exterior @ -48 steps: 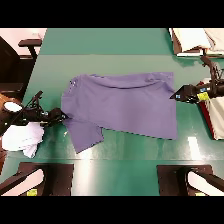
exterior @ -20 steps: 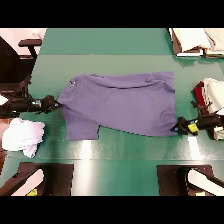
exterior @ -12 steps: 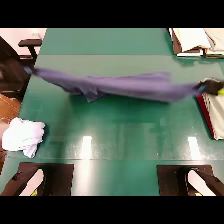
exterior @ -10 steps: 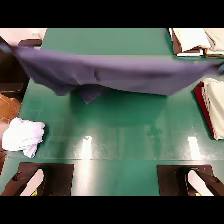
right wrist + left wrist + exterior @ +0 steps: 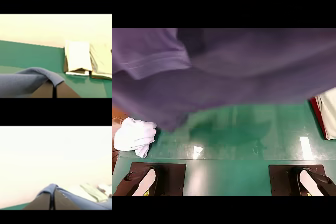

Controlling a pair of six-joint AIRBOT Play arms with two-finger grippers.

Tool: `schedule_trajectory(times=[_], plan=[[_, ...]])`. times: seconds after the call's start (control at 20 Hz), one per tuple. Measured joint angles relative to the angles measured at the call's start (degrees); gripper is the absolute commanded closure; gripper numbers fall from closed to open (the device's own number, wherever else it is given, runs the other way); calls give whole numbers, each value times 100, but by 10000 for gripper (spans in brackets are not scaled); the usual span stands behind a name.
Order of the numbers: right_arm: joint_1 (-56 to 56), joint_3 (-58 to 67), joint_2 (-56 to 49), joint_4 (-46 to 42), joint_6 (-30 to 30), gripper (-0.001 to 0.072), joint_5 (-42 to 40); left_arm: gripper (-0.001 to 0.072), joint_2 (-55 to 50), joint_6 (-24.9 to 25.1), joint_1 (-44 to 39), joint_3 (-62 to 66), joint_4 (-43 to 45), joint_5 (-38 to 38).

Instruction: Fold the shirts.

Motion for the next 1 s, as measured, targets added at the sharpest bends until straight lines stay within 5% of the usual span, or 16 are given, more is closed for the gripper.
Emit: schedule_trajectory(times=[0.35, 0.7, 1.0], plan=[[286, -1036, -800, -387, 203, 698, 623, 686, -177, -205, -4, -1956, 238, -415], [990, -2535, -2745, -927, 232, 698, 442, 686, -1532, 426, -256, -5095, 354, -131], [968, -1853, -4439, -1003, 234, 698, -81, 686, -3836, 859, -1045, -4607, 352, 883]])
